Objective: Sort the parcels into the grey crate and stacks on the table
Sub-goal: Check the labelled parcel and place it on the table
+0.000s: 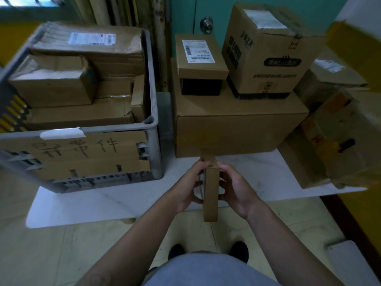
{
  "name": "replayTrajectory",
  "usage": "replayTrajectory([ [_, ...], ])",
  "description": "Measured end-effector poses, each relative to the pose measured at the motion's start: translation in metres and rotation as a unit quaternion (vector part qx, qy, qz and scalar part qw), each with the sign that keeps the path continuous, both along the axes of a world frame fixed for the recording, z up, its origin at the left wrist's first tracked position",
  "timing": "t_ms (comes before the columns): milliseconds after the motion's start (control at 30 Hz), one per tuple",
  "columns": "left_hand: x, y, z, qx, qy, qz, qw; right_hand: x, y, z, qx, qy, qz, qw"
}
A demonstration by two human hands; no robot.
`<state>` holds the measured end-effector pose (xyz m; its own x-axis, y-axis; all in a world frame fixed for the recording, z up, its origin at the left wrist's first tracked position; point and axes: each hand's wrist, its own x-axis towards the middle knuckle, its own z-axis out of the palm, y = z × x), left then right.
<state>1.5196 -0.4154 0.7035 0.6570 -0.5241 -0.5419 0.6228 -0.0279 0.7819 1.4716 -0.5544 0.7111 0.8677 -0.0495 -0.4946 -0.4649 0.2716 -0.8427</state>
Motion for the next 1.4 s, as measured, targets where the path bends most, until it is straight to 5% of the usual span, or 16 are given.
replayTrajectory([
  [1400,0.017,-0.017,-0.015,0.076,-0.003,0.039,0.996,0.010,-0.018,-0.004,-0.013,0.047,-0.028,0.998],
])
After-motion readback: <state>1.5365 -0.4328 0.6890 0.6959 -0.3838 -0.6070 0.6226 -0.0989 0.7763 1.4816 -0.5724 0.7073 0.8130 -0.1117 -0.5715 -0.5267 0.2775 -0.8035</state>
